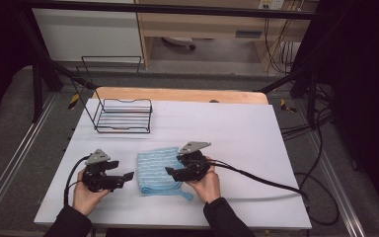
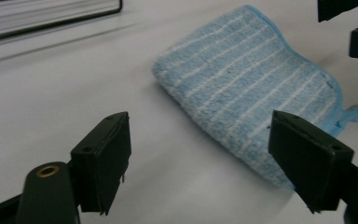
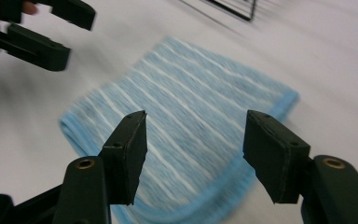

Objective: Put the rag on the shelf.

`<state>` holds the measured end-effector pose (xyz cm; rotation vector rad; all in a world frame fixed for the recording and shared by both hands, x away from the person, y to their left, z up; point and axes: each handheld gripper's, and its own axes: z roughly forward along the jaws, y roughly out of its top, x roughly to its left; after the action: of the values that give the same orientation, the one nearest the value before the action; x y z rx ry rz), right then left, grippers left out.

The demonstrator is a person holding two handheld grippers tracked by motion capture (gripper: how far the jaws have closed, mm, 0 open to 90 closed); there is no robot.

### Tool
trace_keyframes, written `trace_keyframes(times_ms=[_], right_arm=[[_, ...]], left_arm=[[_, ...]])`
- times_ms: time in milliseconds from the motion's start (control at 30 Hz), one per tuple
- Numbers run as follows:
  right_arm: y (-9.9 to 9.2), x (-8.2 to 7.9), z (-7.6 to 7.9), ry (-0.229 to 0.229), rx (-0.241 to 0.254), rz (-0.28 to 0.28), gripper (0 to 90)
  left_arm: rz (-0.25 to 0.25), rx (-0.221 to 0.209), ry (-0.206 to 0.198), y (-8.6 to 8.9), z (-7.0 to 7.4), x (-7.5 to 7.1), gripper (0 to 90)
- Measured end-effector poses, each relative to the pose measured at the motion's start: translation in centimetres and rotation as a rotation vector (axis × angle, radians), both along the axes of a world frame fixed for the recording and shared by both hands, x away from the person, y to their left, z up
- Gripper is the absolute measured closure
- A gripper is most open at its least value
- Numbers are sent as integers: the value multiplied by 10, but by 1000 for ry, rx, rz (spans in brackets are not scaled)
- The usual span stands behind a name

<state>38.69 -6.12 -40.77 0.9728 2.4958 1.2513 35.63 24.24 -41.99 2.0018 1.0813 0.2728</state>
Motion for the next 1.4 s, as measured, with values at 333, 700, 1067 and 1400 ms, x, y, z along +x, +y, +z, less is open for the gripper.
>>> trace_keyframes(times_ms=[333,700,1067,1400], right_arm=[[-21,-5,-38,79,13,-15,509],[-17,-7,-47,139,59,-37,578],[-13,-10,-44,173,90,-45,831],[15,-27,-44,165,115,-41,831]], left_arm=[[-21,75,97,-31,-14,-5,490],[-18,43,189,-35,-22,-8,739],[-38,43,184,-30,-16,-8,846],[-31,97,165,-6,-8,-7,850]])
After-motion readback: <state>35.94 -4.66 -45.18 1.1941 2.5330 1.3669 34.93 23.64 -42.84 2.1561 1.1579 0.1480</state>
